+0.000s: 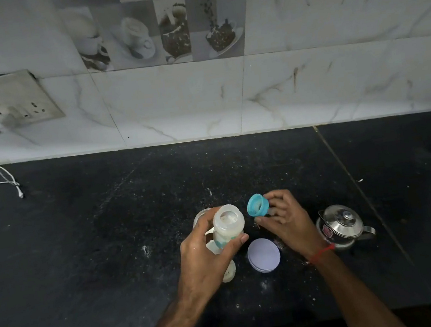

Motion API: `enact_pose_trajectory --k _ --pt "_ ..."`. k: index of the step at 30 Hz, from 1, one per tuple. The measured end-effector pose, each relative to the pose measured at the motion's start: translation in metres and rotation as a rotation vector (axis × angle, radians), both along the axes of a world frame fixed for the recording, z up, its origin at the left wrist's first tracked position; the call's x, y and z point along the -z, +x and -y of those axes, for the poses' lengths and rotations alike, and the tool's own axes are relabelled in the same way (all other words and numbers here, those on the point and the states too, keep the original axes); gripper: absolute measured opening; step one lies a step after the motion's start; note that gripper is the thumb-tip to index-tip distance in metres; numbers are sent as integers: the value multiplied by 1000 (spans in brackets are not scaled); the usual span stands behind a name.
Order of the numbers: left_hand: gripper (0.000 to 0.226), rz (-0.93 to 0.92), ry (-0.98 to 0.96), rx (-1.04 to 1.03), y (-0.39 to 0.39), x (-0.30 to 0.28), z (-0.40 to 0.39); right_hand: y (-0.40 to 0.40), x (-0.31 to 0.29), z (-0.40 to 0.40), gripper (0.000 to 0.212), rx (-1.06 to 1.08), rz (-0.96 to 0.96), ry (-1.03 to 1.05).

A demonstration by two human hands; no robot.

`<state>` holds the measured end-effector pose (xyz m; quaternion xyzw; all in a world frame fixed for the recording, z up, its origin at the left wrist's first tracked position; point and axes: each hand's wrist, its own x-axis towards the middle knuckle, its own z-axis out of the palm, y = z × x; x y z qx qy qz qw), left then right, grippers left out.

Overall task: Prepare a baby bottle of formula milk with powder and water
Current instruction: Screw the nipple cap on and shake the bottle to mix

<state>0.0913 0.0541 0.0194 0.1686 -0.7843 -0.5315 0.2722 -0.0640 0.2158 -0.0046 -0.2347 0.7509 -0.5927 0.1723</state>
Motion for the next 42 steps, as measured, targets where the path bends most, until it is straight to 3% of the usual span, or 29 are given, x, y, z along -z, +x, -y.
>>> enact_pose_trajectory --k 3,7,12,18,20,23,25,26,28,31,35,39,42 --pt "59 20 17 22 -4 4 -5 16 -53 -18 54 -179 -162 -34" --pt "57 34 13 143 -4 11 -16 27 -93 -35 52 -374 -551 229" --pt "64 38 -67 220 -7 13 -26 31 -98 -41 49 -450 -636 400" --pt "62 51 -106 272 -9 12 -30 37 -108 -44 44 -322 -555 491" --pt "60 66 -120 293 -10 12 -32 44 -107 -42 57 -189 -589 631" --pt "63 73 -143 323 -11 11 -34 54 -102 -36 85 131 -825 818" --pt "67 65 -135 344 -13 9 -35 54 -103 -38 94 199 -676 737" --pt "67 63 -115 349 -15 8 -35 51 -102 -41 89 160 -548 586" --pt "66 70 -36 357 -18 10 -35 46 -98 -49 61 -23 -271 241" --pt "62 81 65 408 -20 8 -34 47 -82 -55 61 -265 -79 78" --pt "57 66 58 434 -25 -2 -39 50 -69 -46 54 -42 -55 -34" --pt "53 74 -94 380 -33 -8 -40 58 -65 -30 50 229 -31 -86" --pt "55 116 -80 419 -39 -9 -36 59 -65 -25 50 271 26 -124"
